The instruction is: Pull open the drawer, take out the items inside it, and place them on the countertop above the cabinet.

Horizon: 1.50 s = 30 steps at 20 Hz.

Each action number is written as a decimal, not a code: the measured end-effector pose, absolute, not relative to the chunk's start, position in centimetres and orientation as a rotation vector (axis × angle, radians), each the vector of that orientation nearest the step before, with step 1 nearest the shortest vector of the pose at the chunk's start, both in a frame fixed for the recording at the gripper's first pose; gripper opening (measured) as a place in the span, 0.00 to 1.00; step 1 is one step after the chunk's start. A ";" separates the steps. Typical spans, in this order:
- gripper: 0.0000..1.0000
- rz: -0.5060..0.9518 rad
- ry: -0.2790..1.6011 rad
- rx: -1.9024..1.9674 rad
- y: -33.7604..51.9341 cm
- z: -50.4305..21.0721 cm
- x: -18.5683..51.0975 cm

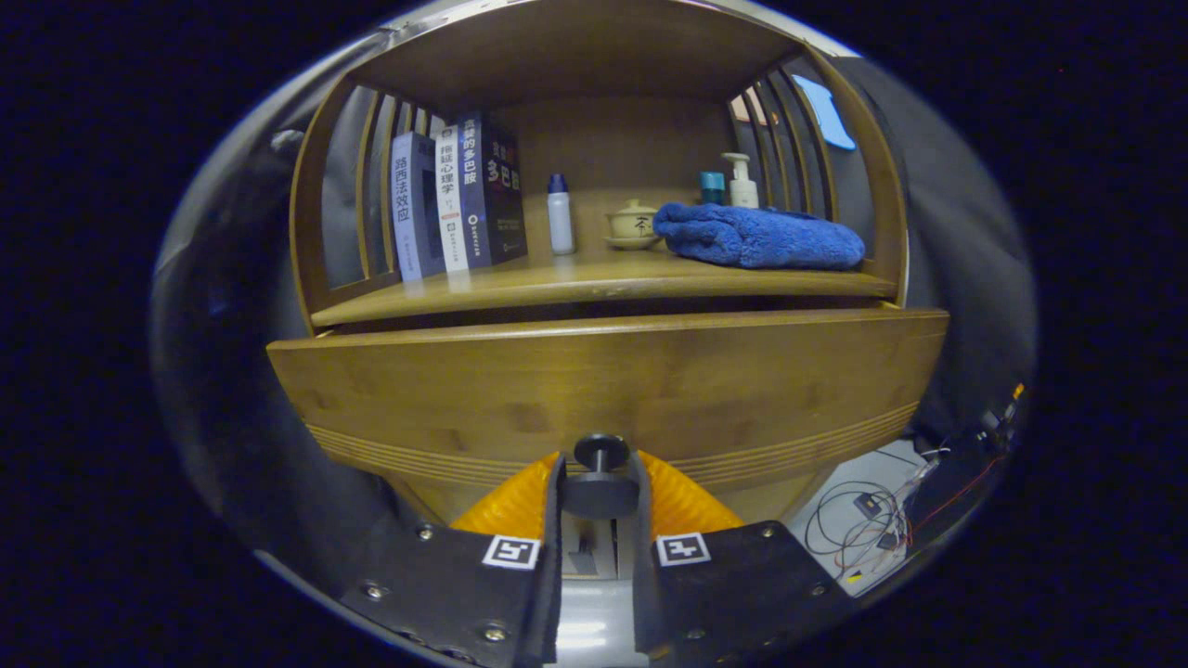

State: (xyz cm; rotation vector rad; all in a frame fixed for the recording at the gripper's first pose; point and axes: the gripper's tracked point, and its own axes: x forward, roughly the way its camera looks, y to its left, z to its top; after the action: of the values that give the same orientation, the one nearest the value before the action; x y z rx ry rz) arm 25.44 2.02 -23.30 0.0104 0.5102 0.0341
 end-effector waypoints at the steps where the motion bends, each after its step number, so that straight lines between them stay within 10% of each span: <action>1: 0.32 0.026 0.504 0.020 1.9 -23.0 24.5; 17: 0.32 -0.023 0.482 -0.038 1.5 -20.1 10.3; 19: 0.01 -0.076 0.369 0.022 -0.8 -17.1 7.8; 30: 0.01 -0.164 0.271 -0.033 -3.9 -10.6 10.4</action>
State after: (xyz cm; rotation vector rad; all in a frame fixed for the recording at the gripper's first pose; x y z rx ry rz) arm 10.43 -3.88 -10.55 -0.0333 0.2715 -0.1643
